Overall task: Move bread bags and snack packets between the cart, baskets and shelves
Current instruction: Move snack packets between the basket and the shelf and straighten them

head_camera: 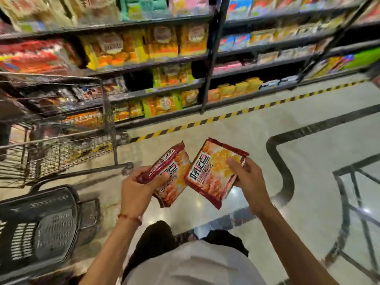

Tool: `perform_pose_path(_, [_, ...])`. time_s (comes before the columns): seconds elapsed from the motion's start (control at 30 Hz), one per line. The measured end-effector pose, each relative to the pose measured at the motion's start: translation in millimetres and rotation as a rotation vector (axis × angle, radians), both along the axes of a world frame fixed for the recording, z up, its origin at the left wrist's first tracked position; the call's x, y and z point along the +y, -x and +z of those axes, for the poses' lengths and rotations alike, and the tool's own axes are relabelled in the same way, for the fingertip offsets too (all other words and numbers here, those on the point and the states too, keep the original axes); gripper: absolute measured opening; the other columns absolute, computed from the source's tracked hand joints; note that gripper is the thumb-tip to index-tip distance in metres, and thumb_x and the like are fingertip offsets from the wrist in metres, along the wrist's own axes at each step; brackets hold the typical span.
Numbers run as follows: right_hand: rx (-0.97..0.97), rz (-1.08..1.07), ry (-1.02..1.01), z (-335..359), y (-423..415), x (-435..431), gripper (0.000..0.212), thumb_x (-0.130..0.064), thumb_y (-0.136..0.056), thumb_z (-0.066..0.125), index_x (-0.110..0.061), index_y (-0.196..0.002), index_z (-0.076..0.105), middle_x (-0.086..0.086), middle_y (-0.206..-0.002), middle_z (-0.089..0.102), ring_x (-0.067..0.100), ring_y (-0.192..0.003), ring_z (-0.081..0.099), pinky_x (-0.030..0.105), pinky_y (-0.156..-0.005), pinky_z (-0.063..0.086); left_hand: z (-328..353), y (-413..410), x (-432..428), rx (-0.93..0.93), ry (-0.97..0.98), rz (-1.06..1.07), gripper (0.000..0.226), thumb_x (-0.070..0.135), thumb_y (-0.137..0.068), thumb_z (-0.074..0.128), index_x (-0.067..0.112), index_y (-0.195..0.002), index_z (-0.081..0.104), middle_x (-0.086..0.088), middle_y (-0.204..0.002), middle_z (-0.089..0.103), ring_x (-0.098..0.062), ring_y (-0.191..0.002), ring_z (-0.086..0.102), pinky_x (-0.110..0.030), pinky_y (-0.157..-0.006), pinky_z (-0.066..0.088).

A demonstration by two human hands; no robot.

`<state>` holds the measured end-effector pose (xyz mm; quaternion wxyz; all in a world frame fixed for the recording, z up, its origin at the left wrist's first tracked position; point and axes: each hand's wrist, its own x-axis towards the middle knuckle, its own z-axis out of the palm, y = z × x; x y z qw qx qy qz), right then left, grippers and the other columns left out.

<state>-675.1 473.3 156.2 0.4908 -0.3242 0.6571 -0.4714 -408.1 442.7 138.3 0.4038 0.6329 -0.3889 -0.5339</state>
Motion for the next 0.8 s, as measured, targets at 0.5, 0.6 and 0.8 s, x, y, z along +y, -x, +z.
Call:
perform_pose_path(0.5, [-0.161, -0.231, -0.070, 8.3, 240.7, -168.3, 0.033, -0.009, -0.098, 0.067, -0.015, -0.130, 0.060, 0.009, -0.115, 0.077, 0.028, -0.100, 0.077, 0.038, -0.080, 0.065, 12.7, 238.8, -255.8, 0.054, 0.076, -0.023, 0.051, 0.052, -0.087, 0.072, 0.017, -0.121, 0.059, -0.008, -0.104, 0.077, -0.030, -0.086, 0.074, -0.035, -0.066, 0.059])
perform_pose_path(0.6, [-0.189, -0.260, -0.050, 13.8, 292.4, -211.5, 0.041, -0.003, -0.095, 0.069, -0.014, -0.133, 0.061, 0.006, -0.115, 0.078, 0.030, -0.106, 0.076, 0.041, -0.086, 0.065, 13.2, 300.6, -310.8, 0.074, 0.079, -0.109, 0.027, 0.051, -0.093, 0.065, 0.036, -0.113, 0.055, -0.007, -0.105, 0.075, -0.024, -0.078, 0.073, -0.029, -0.055, 0.056])
perform_pose_path(0.8, [-0.088, -0.324, -0.007, 19.2, 383.4, -274.0, 0.032, -0.017, -0.099, 0.068, -0.029, -0.127, 0.062, -0.009, -0.112, 0.079, 0.014, -0.106, 0.075, 0.030, -0.094, 0.057, 19.0, 417.6, -401.5, 0.041, 0.042, -0.176, 0.037, 0.060, -0.093, 0.060, 0.027, -0.110, 0.054, -0.015, -0.107, 0.075, -0.036, -0.089, 0.071, -0.056, -0.071, 0.059])
